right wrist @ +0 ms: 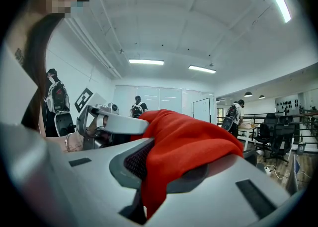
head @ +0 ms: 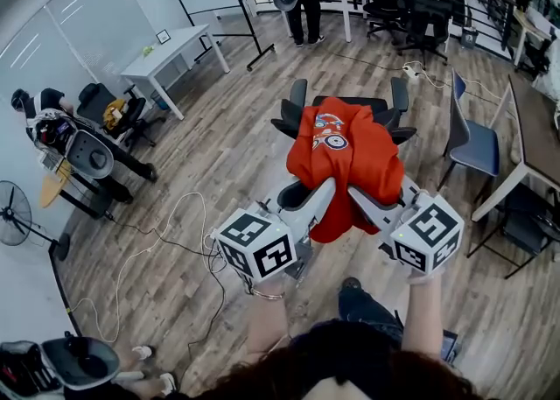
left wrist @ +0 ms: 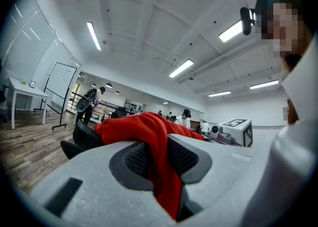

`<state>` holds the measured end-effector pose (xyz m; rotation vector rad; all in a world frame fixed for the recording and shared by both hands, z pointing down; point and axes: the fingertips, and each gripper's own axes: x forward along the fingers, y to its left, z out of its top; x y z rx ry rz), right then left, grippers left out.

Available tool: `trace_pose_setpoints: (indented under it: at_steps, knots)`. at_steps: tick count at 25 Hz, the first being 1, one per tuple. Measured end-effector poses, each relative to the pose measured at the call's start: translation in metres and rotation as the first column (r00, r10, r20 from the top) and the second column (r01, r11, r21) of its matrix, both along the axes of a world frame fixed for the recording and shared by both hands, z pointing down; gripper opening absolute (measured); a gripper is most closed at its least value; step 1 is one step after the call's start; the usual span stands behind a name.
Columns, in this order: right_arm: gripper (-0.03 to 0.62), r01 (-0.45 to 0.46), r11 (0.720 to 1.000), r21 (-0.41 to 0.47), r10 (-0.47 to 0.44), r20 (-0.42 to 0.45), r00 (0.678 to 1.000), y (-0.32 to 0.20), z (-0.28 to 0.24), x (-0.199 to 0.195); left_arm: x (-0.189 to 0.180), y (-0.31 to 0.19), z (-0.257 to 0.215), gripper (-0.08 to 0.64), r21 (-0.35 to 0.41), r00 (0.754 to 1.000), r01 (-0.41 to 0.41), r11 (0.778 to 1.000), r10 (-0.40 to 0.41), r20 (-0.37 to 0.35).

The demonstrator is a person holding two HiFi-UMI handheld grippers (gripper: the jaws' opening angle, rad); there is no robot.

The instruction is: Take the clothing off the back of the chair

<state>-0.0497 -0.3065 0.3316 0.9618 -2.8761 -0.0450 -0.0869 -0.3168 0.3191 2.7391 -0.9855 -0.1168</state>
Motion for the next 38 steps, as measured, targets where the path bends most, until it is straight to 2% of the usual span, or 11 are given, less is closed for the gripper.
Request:
trace_pose_setpoints:
  at_steps: [12,19,38]
  knots:
    - [0.060,-0.011,1.000,0.024,0.011,0.014,1.000,0.045,-0.009,-0.007,-0.007,0.047,-0.011,0.089,0.060,1.000,0.016,0.998,-0.017,0.024]
    - [0.060,-0.003,0.999,0.048,0.002,0.013,1.000,0.070,-0.019,-0.011,-0.011,0.073,-0.021,0.089,0.089,1.000,0.021,0.996,-0.023,0.012]
    - [0.060,-0.020,1.000,0.023,0.019,0.031,0.999,0.135,-0.010,-0.005,-0.004,0.139,-0.014,0.091,0.069,0.999,0.021,0.997,-0.023,0.032]
